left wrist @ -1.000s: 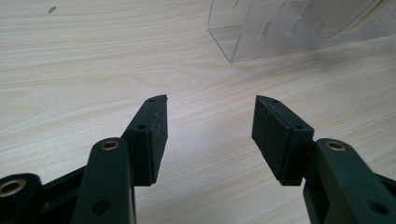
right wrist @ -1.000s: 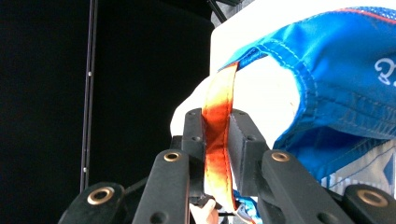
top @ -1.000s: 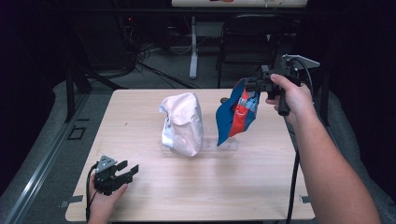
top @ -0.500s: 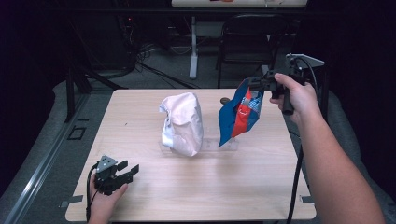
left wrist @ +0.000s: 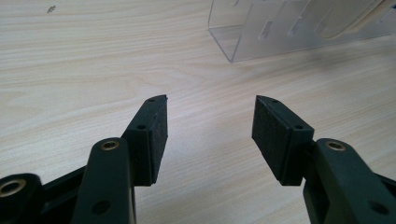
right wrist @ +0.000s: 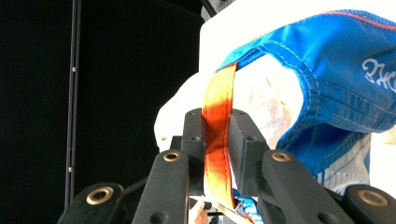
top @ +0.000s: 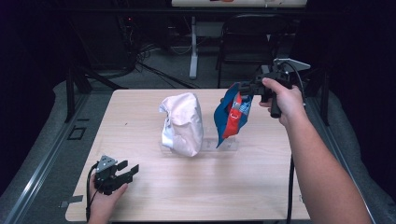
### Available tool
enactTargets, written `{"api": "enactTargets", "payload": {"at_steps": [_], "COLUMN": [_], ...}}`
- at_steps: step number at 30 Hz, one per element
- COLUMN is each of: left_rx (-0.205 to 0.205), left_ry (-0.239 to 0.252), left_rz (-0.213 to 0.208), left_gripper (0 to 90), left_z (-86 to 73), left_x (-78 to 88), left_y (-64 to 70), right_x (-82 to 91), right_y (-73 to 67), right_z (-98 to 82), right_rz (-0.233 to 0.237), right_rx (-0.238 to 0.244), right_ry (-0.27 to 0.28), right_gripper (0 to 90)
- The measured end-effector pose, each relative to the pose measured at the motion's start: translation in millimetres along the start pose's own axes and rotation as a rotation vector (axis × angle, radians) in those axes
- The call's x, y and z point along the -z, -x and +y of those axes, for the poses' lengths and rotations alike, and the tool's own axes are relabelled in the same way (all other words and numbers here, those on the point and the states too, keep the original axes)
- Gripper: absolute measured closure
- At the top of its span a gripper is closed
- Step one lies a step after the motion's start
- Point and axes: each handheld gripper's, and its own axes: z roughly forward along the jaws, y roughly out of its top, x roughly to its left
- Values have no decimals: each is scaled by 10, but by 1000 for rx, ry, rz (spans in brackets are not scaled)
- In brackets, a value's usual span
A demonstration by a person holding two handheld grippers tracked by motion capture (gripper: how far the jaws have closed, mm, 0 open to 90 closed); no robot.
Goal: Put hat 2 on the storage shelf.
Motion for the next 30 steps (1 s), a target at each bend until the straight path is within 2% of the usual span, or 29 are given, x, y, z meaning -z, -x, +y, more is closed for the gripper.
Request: {"api": "enactTargets", "payload": {"at_steps": [5, 13, 17, 21, 23, 25, 30], "left_rx": [1, -1, 2, 1, 1, 1, -1], "left_ry": [0, -2, 1, -1, 1, -1, 0], "left_rz": [0, 3, -1, 3, 1, 2, 4], "left_gripper": [459, 459, 459, 459, 459, 459, 459], "left_z": [-1, 2, 0, 0, -1, 0, -3], "left_x": [2, -2, -1, 6, 3, 4, -3], "left_y": [-3, 2, 0, -4, -5, -3, 0], "right_x": [-109, -197, -202, -149, -123, -88, -46], "right_y": [89, 229, 248, 230, 223, 226, 293], "right_z": [-32, -89, -121, -167, -199, -234, -351], "right_rz": [-45, -78, -95, -141, -175, -216, -255], "right_rx": [-3, -3, 10, 67, 100, 132, 171], "right_ry": [-23, -34, -35, -25, -6, 14, 26], "right_gripper": [776, 754, 697, 647, 597, 591, 570]}}
